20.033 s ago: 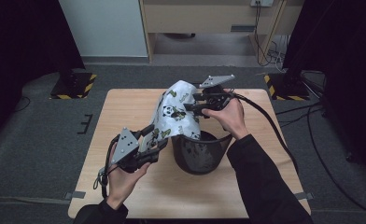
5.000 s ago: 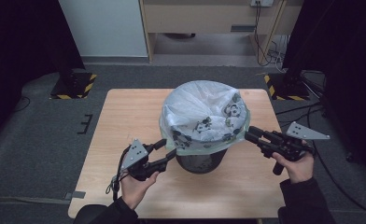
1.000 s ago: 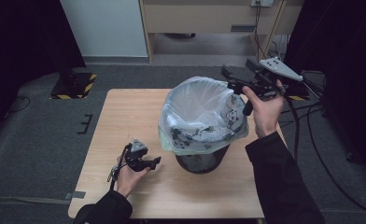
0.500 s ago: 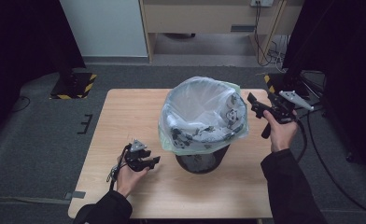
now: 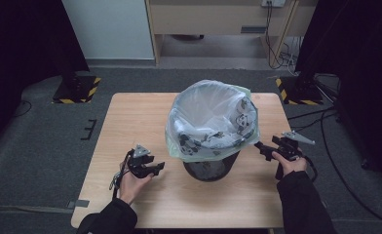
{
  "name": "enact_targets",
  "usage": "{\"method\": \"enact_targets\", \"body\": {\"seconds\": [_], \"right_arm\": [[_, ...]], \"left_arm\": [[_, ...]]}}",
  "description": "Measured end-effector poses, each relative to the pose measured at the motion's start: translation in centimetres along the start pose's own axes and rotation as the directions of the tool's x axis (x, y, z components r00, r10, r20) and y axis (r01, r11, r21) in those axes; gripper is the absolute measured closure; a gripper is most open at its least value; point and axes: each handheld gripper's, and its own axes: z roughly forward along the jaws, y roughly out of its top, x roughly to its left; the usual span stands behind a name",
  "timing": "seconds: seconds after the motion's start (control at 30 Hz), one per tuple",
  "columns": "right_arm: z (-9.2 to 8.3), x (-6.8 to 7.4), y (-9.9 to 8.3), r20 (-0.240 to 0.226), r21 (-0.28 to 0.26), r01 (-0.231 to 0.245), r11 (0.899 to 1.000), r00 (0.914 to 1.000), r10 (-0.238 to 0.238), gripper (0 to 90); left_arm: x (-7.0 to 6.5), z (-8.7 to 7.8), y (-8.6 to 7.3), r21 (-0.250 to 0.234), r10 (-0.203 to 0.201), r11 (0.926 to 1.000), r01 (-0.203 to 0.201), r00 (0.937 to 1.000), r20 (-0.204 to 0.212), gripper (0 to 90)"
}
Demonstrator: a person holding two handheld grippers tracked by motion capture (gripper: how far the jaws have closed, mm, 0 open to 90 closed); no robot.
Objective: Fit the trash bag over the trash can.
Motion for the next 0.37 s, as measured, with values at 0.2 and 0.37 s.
{"method": "enact_targets", "body": {"seconds": [0.2, 0.37], "right_arm": [[0.4, -2.4, -2.1, 0.058, 0.145, 0.090, 0.985, 0.9934, -0.100, 11.5], [0.4, -3.9, -3.0, 0.089, 0.227, 0.109, 0.968, 0.9872, -0.132, 11.1]], "left_arm": [[1.7, -0.4, -0.1, -0.012, -0.005, 0.9999, 0.005, 0.9996, -0.027, 31.9], [3.1, -0.4, -0.6, 0.023, -0.020, 0.9995, 0.022, 0.9978, -0.064, 24.3]]}}
